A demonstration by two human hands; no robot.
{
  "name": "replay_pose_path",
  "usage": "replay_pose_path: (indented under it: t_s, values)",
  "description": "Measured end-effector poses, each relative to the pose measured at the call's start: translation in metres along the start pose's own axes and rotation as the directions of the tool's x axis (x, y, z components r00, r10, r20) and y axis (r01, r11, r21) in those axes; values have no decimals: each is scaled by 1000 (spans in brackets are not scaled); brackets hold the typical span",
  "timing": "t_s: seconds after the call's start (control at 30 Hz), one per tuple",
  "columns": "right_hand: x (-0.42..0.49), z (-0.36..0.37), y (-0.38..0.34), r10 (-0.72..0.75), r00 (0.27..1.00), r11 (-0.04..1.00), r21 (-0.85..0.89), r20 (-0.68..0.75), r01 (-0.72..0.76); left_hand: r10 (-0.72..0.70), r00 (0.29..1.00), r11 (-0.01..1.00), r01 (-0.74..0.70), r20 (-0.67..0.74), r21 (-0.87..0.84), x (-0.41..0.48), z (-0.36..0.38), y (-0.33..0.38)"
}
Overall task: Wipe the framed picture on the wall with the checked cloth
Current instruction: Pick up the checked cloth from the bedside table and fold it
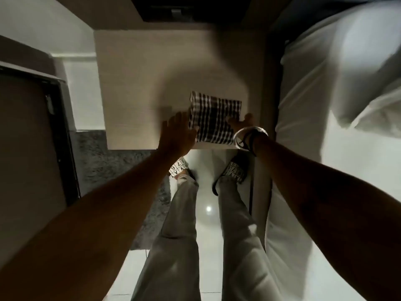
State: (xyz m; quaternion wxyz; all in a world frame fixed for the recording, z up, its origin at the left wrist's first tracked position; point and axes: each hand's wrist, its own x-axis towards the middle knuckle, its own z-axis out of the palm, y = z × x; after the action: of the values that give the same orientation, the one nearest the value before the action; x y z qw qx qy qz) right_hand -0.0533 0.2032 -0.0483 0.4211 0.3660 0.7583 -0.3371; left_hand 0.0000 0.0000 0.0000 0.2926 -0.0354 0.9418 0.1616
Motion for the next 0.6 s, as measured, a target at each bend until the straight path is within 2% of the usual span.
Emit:
replay_pose_path:
  t_s: [0.2, 0.33, 0.43, 0.5, 0.6]
  values:
    - [32, 21, -8, 80, 989, 986, 155, -125, -60, -98, 994, 983, 104, 45, -153, 42, 22, 13]
    - [27, 21, -12, 107, 994, 983, 152, 3, -106, -145, 987, 965, 157, 71, -210, 43, 22, 16]
    - [12, 12, -19, 24, 1000, 993, 115, 8, -25, -161, 985, 954, 171, 60, -245, 36, 14, 18]
    - [0, 3, -26, -28, 998, 985, 167, -63, 38, -177, 981, 939, 193, 81, -285, 33, 4, 19]
    - [-23, -7, -44, -71, 997, 948, 312, 13, 64, -163, 969, 850, 234, 185, -472, 31, -16, 21]
